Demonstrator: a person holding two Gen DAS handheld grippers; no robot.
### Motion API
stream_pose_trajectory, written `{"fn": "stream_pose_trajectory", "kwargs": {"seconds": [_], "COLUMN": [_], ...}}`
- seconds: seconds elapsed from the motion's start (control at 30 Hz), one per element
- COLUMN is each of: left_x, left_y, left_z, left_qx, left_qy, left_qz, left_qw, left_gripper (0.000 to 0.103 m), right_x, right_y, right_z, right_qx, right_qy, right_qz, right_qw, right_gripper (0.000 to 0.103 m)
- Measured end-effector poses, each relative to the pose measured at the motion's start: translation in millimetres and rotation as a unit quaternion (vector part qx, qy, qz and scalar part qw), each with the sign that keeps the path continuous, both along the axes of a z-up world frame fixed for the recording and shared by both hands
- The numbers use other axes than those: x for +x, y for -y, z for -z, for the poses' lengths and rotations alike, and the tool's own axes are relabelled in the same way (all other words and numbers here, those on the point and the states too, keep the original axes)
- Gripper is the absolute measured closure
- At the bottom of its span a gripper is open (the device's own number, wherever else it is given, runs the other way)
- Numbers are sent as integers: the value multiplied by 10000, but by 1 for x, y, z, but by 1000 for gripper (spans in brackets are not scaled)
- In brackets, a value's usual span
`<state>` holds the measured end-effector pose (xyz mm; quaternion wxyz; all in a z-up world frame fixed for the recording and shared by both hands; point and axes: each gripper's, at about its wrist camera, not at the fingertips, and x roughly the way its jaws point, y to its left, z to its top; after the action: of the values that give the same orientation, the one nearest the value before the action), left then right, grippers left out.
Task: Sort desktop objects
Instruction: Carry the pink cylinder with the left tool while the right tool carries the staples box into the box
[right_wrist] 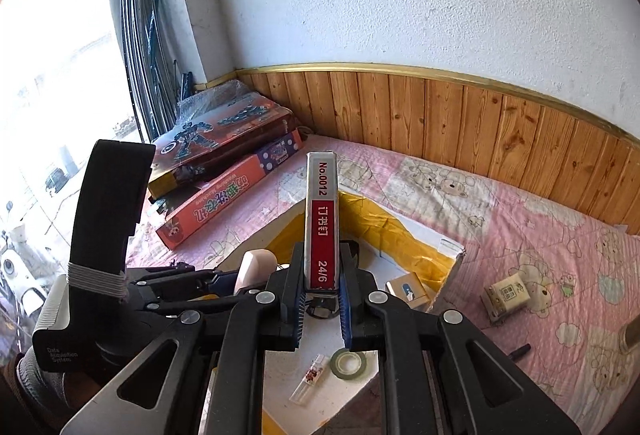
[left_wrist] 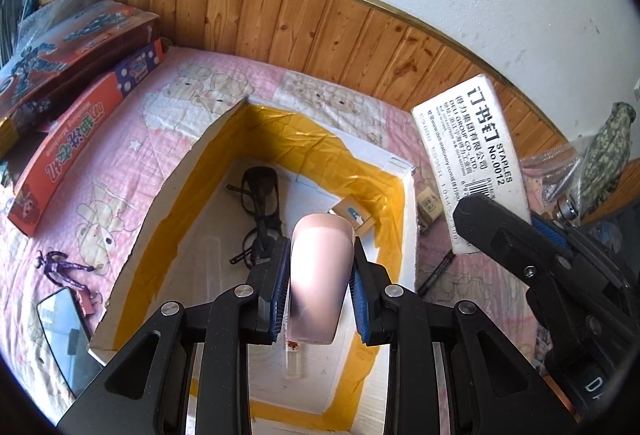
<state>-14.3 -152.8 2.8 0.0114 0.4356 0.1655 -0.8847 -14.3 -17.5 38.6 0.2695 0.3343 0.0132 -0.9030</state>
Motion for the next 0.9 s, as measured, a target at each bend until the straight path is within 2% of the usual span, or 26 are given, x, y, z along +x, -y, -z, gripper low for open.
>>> {"fn": "stream_pose_trajectory", "kwargs": {"seconds": [0.37, 0.73, 0.9], "left_x": [-14, -23, -25], "left_y": [-5, -13, -13], "left_z": [33, 52, 64], "left_qx": [-374, -640, -726], "left_qy": [540, 903, 1201], "left_qz": [141, 347, 441], "left_qw": [9977, 9932, 9891], "left_gripper": [75, 75, 75], "right_x": [-34, -67, -83], "right_y": [2, -10, -14], "right_z": [38, 71, 85], "right_qx": [135, 14, -51], "right_qy": [357, 820, 1166], "right_qz": [-15, -81, -384], "right_qw": [9993, 9966, 9924], "right_gripper": [88, 88, 88]}}
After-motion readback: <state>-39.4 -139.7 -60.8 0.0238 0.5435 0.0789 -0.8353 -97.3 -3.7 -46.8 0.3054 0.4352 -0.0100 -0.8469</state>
